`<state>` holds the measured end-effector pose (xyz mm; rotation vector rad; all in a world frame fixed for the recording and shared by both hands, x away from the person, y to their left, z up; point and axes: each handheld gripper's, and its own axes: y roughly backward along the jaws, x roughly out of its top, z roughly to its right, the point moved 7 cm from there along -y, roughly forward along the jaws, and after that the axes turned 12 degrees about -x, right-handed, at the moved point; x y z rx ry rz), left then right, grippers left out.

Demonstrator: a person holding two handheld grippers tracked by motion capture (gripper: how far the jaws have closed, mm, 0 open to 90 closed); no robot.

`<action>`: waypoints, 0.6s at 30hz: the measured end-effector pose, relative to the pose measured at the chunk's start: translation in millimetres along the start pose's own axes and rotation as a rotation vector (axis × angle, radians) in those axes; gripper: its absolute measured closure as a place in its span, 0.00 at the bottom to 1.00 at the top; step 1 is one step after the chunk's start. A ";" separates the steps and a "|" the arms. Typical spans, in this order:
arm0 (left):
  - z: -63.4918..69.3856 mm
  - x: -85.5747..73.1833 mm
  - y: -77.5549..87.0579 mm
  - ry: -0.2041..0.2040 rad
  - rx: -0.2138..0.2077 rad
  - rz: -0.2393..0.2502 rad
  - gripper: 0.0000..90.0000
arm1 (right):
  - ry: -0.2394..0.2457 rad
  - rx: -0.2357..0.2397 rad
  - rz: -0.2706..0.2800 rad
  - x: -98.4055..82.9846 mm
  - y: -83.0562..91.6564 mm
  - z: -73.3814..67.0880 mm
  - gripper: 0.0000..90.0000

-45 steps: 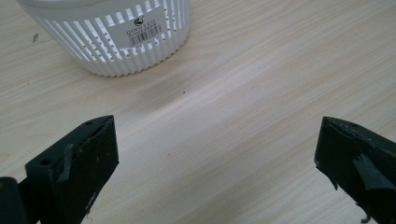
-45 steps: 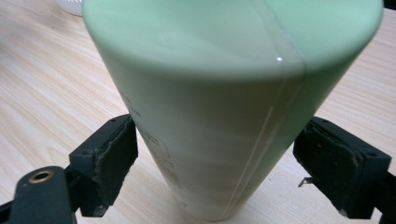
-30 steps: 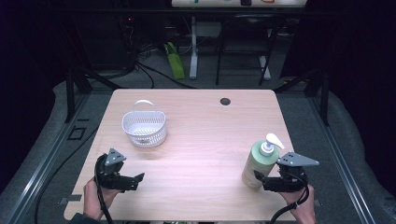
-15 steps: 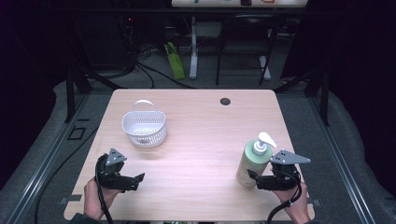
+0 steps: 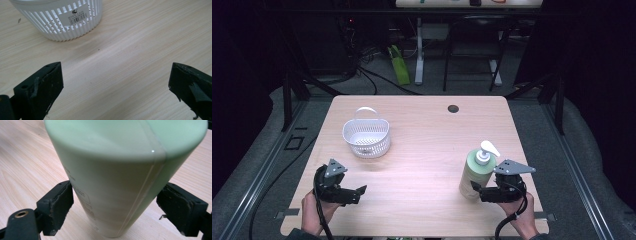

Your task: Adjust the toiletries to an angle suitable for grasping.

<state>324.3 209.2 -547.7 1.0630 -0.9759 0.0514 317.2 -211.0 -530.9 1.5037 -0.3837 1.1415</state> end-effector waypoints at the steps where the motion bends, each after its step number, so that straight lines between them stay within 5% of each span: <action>1: 0.1 0.0 0.0 0.001 -0.001 0.000 0.00 | 0.001 0.000 -0.001 0.4 -0.5 -0.7 0.15; 18: 0.0 0.1 -0.1 0.000 0.002 0.001 0.00 | 0.017 0.013 -0.003 10.7 -10.7 -16.3 0.15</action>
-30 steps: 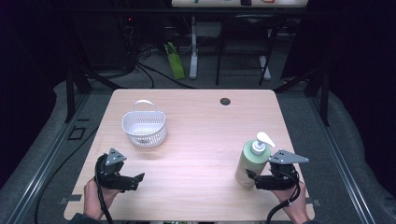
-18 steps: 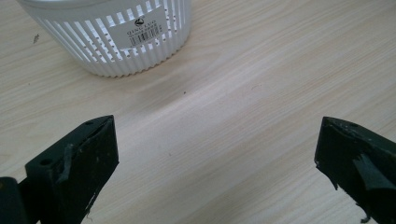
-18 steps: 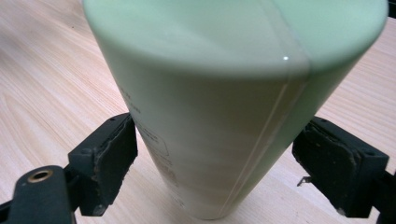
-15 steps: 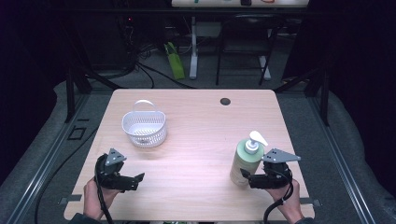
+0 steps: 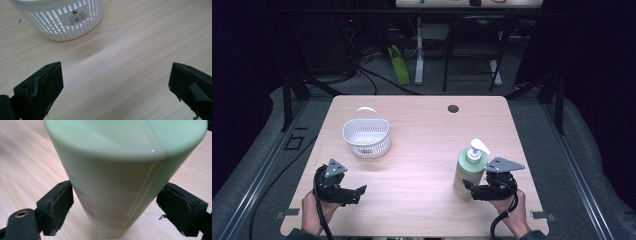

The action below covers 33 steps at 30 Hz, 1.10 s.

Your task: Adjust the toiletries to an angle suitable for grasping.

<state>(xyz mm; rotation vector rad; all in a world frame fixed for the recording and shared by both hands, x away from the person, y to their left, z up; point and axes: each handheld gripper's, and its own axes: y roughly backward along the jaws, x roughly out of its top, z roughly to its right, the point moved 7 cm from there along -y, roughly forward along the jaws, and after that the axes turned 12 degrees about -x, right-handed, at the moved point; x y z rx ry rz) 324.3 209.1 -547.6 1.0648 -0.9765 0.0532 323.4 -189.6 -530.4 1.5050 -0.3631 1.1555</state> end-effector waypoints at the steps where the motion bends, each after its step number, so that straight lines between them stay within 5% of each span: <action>1: 0.0 0.0 0.0 0.000 0.000 0.000 0.00 | 0.001 0.000 0.001 0.6 -0.7 -0.7 0.15; 33: -0.5 -0.1 0.2 0.003 0.001 0.004 0.00 | 0.037 0.042 0.010 24.0 -25.3 -35.9 0.15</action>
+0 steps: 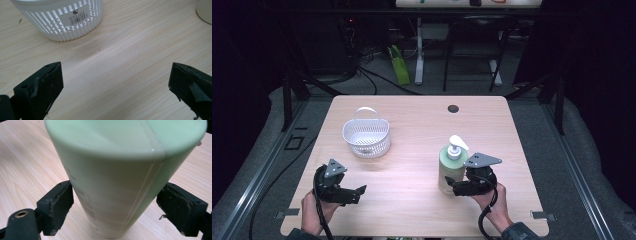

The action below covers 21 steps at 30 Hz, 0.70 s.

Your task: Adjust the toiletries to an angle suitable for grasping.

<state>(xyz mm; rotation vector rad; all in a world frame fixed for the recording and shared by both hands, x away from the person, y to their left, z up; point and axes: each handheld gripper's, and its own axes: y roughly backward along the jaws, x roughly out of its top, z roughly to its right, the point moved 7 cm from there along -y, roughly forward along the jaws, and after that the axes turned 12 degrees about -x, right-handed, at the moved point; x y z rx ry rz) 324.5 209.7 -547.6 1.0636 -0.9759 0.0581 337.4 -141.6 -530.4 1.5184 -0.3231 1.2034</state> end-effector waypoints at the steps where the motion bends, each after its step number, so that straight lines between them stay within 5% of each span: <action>1: -0.2 0.0 -0.1 0.000 0.000 0.001 0.00 | 0.001 0.001 0.000 0.9 -1.0 -1.3 0.15; 21: 0.2 0.4 0.8 0.001 -0.006 0.006 0.00 | 0.026 0.040 0.022 15.3 -14.2 -19.8 0.16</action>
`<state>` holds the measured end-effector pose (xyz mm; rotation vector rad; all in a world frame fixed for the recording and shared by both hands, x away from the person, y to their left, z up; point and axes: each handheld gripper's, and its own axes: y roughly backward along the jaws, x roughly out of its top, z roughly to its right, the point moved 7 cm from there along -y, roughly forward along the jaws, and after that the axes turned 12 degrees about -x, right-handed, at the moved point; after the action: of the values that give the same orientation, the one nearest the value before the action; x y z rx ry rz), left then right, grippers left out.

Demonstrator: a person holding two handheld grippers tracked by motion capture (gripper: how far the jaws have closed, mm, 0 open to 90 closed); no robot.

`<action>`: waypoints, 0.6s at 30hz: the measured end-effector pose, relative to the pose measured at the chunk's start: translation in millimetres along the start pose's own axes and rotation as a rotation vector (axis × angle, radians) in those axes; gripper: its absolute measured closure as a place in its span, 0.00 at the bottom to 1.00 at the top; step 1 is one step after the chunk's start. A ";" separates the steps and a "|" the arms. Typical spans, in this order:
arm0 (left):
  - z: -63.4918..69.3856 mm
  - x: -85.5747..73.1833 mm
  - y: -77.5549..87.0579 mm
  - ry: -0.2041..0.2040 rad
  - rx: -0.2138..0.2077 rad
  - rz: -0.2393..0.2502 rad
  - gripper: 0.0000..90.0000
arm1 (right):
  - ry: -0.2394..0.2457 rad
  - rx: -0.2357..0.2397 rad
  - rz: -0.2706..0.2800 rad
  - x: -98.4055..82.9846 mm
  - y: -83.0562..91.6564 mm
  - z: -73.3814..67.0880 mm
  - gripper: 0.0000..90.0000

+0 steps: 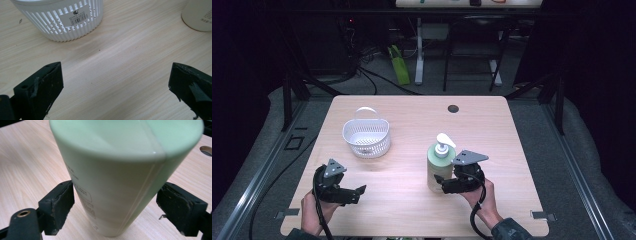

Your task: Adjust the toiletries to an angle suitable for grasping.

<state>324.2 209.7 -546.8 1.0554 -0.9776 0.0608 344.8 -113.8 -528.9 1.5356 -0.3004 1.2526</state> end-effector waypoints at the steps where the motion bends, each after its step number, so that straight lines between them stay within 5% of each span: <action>1: 0.0 0.0 0.0 0.000 0.000 0.000 0.00 | 0.000 0.000 0.000 0.0 0.0 0.0 0.16; 11: 10.1 6.7 -0.4 -0.007 -0.018 0.029 0.00 | 0.020 0.018 -0.049 -8.6 14.3 7.0 0.07; 18: 29.8 24.3 -8.8 -0.030 -0.067 0.054 0.00 | -0.023 -0.029 -0.116 -32.8 33.3 35.2 0.05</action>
<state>323.7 173.2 -532.0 0.9713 -1.0288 0.0560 326.1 -169.1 -532.2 1.5217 -0.2398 1.1365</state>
